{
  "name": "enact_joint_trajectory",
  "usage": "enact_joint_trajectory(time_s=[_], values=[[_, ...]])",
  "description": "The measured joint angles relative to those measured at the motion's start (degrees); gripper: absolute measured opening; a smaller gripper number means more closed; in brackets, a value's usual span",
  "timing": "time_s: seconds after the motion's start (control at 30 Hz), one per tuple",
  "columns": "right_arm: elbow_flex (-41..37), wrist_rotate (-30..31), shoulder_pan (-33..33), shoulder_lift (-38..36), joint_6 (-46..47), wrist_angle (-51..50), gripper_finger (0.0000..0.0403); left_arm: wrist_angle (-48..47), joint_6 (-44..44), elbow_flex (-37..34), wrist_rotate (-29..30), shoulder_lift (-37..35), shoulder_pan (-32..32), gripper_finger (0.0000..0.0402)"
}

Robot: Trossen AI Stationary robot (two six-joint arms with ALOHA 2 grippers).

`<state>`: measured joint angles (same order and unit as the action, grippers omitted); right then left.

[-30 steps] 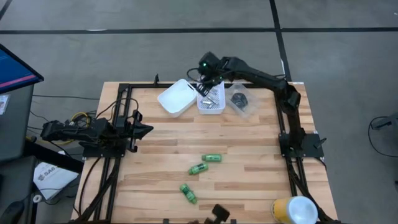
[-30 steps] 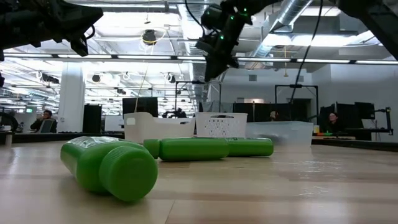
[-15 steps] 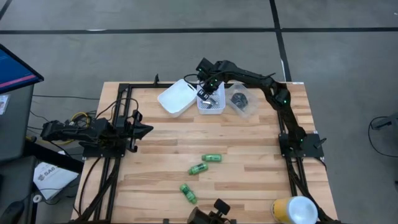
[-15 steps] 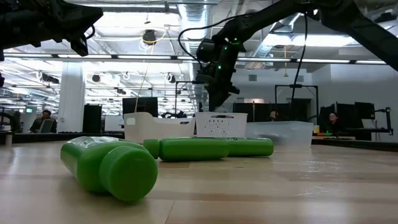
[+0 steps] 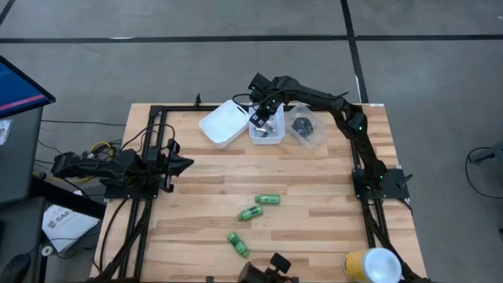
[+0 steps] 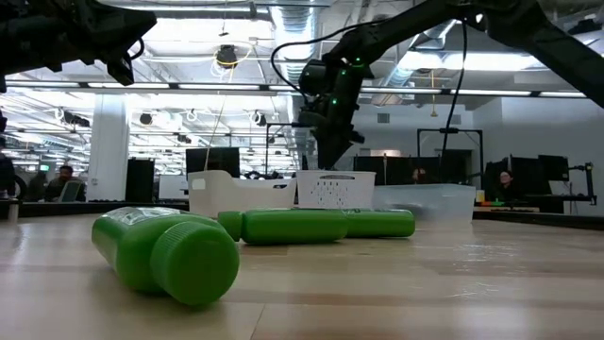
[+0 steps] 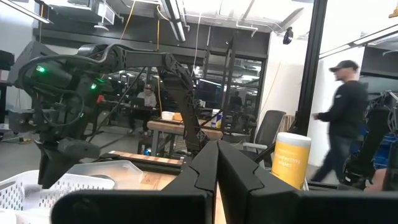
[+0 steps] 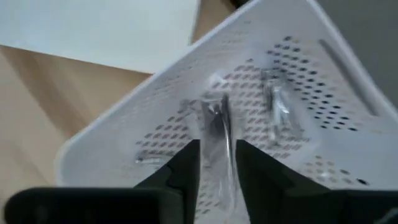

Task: Pick & Place Travel size toiletries
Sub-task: Put the silver nail cutter into the right white bin, then put the green shampoo bottle into the left white bin

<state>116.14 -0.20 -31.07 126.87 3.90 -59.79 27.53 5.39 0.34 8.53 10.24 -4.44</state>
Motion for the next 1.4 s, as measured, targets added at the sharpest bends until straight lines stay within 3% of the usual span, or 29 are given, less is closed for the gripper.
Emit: enact_joint_trajectory(time_s=[0.27,0.47,0.6,0.7,0.97,1.23,1.4], values=[[0.1,-4.1,0.1,-0.2,0.6,-0.5,0.02,0.1,0.0,0.0,0.0,0.0,0.0,0.0002],[6.7,-19.7,0.0,-4.4,-0.4,-5.1,0.0224,1.1,0.0,0.0,0.0,0.0,0.0,0.0002],[11.1,-26.3,0.9,-12.0,-2.3,-6.0,0.0207,1.9,0.0,0.0,0.0,0.0,0.0,0.0002],[12.6,-27.4,2.2,-19.5,-3.3,-4.4,0.0184,2.5,0.0,0.0,0.0,0.0,0.0,0.0002],[12.7,-26.9,5.7,-41.4,-11.3,-3.5,0.0094,6.4,0.0,0.0,-0.4,0.0,0.0,0.0002],[12.0,-26.2,9.1,-57.6,-17.1,-11.5,0.0012,7.5,-0.4,0.0,0.5,0.0,0.0,0.0002],[3.8,-21.9,9.7,-68.2,-17.6,-10.0,0.0007,8.2,-0.1,0.0,0.6,0.0,0.0,0.0002]])
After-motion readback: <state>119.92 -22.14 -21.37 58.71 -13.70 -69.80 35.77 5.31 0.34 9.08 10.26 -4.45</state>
